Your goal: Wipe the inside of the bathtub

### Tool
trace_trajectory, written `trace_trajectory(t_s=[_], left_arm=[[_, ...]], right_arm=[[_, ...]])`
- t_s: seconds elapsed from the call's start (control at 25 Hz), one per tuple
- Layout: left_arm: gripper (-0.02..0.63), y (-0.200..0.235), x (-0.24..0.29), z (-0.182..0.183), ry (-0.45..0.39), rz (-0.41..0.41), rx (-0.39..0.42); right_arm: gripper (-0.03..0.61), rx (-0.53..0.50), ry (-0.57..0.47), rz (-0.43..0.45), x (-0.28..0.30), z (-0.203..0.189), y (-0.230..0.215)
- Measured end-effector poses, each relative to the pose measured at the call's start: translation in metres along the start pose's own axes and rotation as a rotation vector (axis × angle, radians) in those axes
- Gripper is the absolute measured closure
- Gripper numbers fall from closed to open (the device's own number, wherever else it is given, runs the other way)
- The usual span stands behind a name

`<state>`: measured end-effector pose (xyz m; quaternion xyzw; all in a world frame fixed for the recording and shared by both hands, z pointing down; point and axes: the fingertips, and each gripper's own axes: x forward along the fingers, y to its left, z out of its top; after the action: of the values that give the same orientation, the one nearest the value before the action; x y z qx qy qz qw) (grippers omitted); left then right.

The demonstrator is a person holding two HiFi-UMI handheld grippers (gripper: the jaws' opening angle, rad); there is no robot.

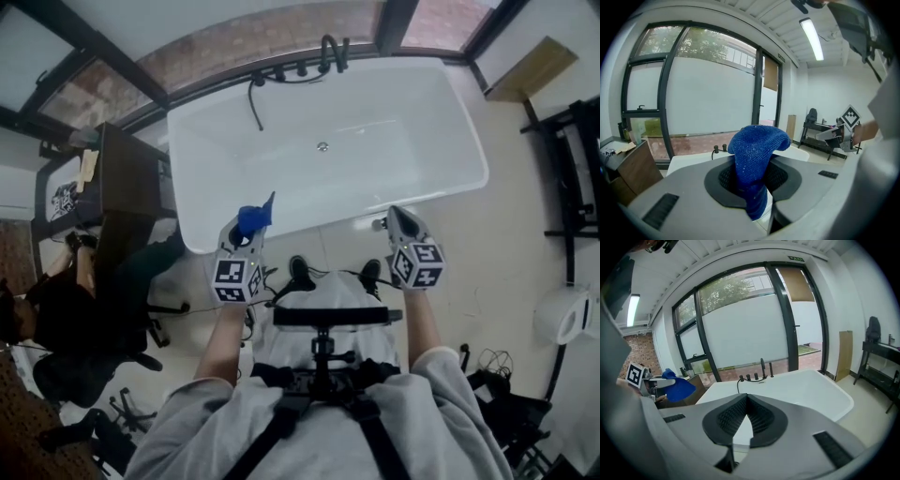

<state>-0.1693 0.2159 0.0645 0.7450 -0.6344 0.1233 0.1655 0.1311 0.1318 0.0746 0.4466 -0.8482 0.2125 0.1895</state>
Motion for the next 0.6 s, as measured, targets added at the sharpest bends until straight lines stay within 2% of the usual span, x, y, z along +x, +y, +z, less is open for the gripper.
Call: trace_trajectory(t_s=[0.2, 0.6], left_arm=[[0.531, -0.014, -0.003, -0.002, 0.01, 0.081, -0.031], [0.532, -0.049, -0.016, -0.007, 0.019, 0.136, -0.049]], right_arm=[[0.571, -0.046, 0.017, 0.033, -0.002, 0.002, -0.026], [0.571, -0.053, 0.022, 0.073, -0.016, -0.008, -0.053]])
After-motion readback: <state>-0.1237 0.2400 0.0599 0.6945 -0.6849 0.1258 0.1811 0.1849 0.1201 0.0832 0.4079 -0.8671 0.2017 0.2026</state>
